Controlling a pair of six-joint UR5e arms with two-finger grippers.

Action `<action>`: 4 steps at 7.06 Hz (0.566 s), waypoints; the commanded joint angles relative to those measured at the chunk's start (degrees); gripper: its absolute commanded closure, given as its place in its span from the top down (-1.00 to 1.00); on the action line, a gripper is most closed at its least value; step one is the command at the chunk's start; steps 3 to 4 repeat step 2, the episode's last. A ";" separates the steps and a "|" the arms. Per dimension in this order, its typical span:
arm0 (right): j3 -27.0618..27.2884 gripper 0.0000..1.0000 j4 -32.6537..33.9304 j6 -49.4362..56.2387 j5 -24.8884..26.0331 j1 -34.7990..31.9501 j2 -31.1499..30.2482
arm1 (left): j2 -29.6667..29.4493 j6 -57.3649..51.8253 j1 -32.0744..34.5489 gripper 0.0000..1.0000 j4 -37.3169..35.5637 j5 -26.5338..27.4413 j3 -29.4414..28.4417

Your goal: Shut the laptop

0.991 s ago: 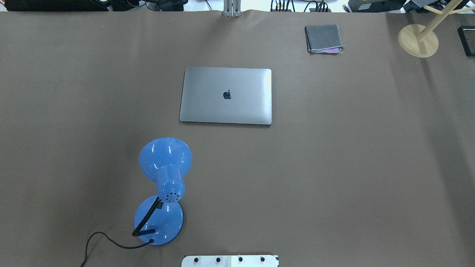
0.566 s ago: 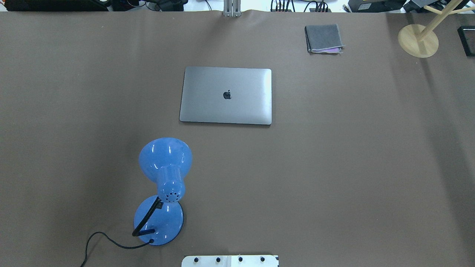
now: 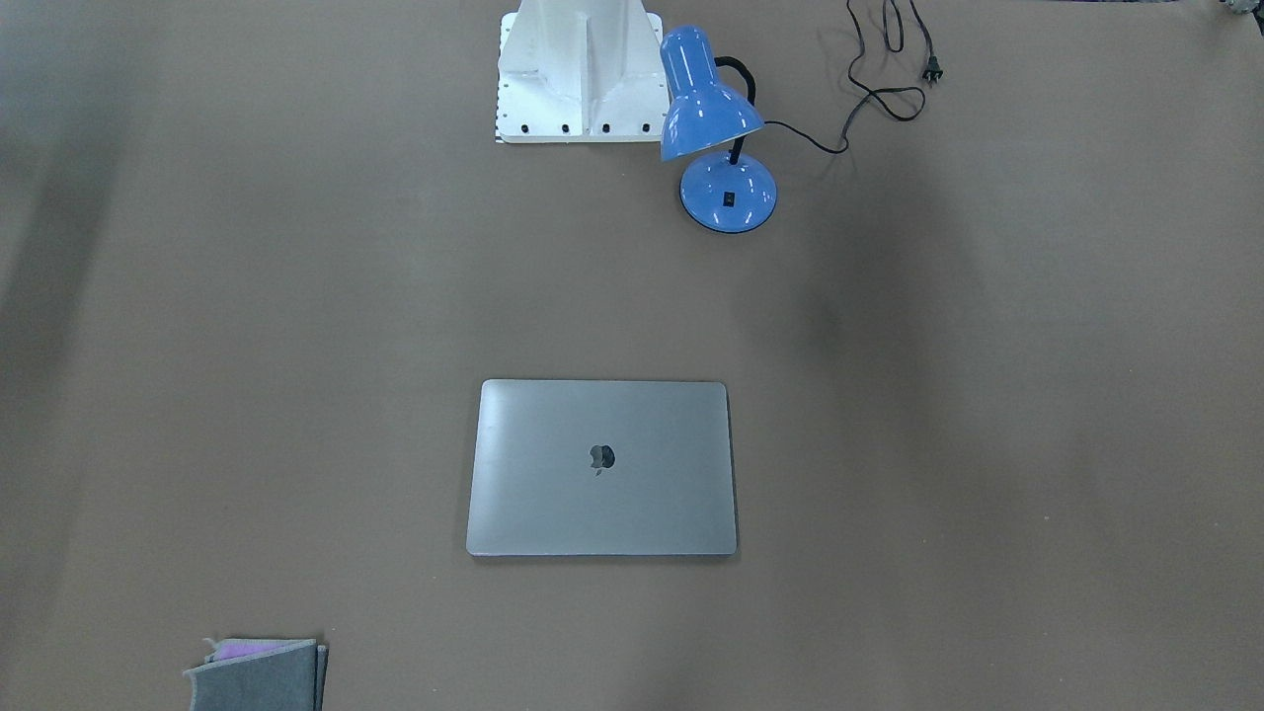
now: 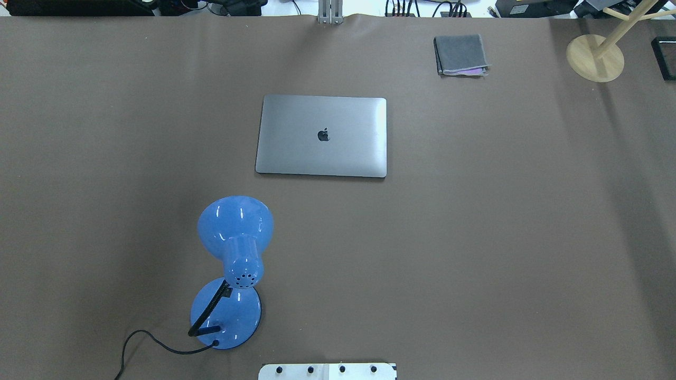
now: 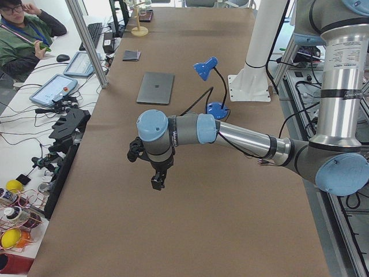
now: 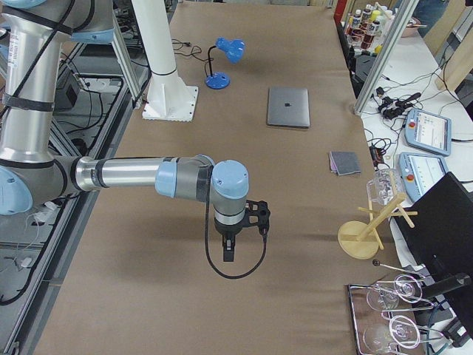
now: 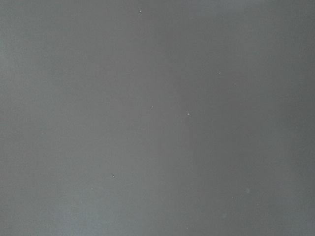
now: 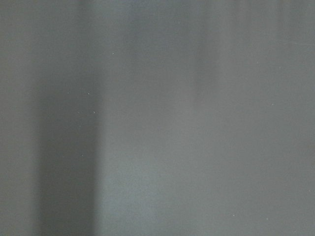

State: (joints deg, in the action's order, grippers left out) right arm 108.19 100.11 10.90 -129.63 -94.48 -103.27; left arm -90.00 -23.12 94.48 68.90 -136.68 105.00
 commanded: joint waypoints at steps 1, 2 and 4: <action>0.00 1.00 0.00 0.00 -0.01 0.09 0.00 | 0.00 0.00 0.00 0.97 0.00 0.01 0.03; 0.09 1.00 -0.09 0.00 -0.01 0.09 0.00 | 0.00 0.00 0.00 0.98 -0.09 0.01 -0.06; 0.09 1.00 -0.09 0.00 -0.01 0.09 0.00 | 0.00 0.00 0.00 0.98 -0.09 0.01 -0.06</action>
